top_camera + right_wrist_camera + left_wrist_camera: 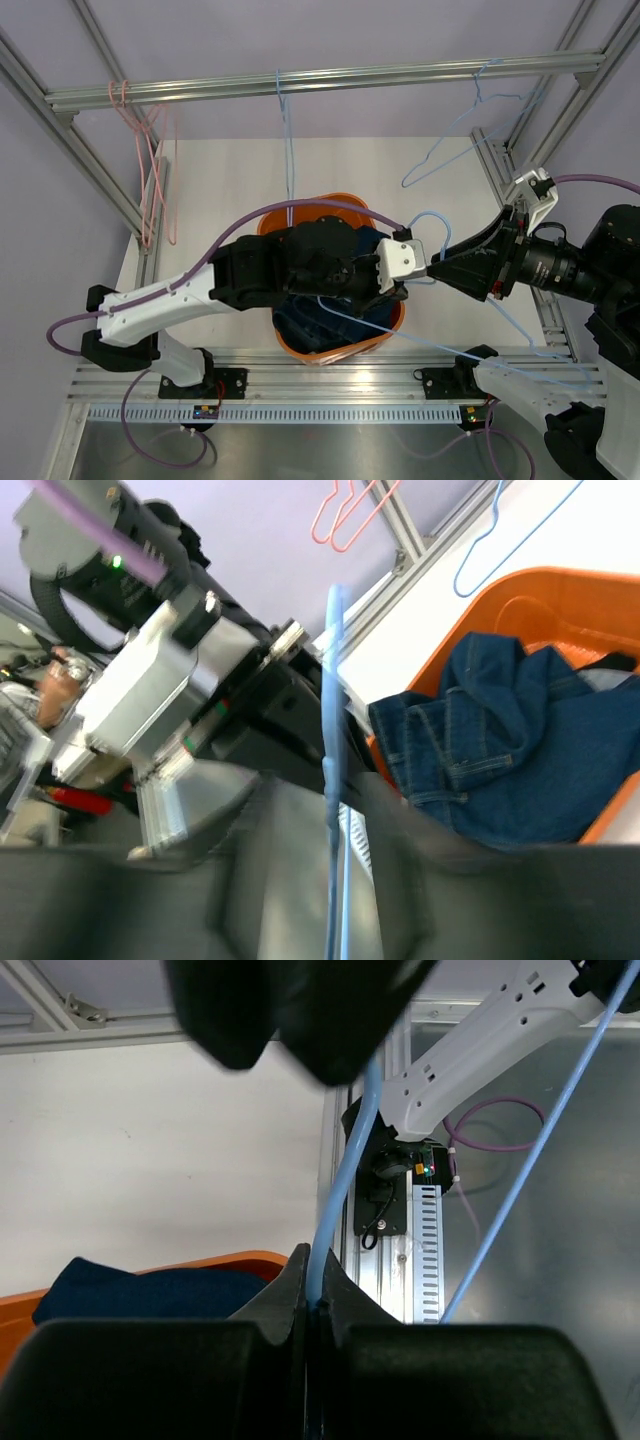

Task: Remove the skirt from the hanger
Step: Place the hanger at the clothesline.

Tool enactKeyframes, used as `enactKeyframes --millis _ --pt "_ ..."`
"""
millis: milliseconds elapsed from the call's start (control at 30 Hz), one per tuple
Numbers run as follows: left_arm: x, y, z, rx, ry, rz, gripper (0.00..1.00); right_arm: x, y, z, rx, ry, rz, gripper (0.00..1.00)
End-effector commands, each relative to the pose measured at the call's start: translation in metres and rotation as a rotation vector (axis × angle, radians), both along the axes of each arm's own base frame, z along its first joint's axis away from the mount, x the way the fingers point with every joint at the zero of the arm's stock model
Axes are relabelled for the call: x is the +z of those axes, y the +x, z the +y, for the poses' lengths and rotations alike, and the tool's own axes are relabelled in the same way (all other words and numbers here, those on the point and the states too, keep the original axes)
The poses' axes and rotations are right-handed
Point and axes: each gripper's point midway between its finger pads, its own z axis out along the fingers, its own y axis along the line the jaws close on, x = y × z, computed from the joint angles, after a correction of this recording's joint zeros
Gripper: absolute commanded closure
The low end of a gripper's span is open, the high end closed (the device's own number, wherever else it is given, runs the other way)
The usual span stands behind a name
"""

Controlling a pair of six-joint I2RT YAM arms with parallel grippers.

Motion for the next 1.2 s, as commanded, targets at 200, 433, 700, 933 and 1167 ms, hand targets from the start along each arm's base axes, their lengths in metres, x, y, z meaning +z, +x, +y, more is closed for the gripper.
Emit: enactKeyframes --millis 200,433,700,933,1167 --pt "0.047 0.015 0.059 0.075 -0.165 -0.064 1.0 0.019 -0.012 0.001 0.024 0.07 -0.023 0.01" --pt "0.065 0.022 0.094 0.115 -0.222 -0.107 1.0 0.018 -0.034 0.008 0.137 0.124 0.046 0.01" --pt "0.058 0.038 0.097 0.18 -0.153 -0.1 1.0 0.016 -0.037 -0.006 0.054 0.067 -0.039 0.27" --pt "0.054 0.042 0.089 0.191 -0.126 -0.085 1.0 0.011 -0.038 -0.003 0.094 0.061 -0.03 0.93" --pt "0.076 0.049 0.088 0.235 -0.19 -0.081 0.98 0.012 -0.031 -0.004 0.052 0.066 -0.049 1.0"
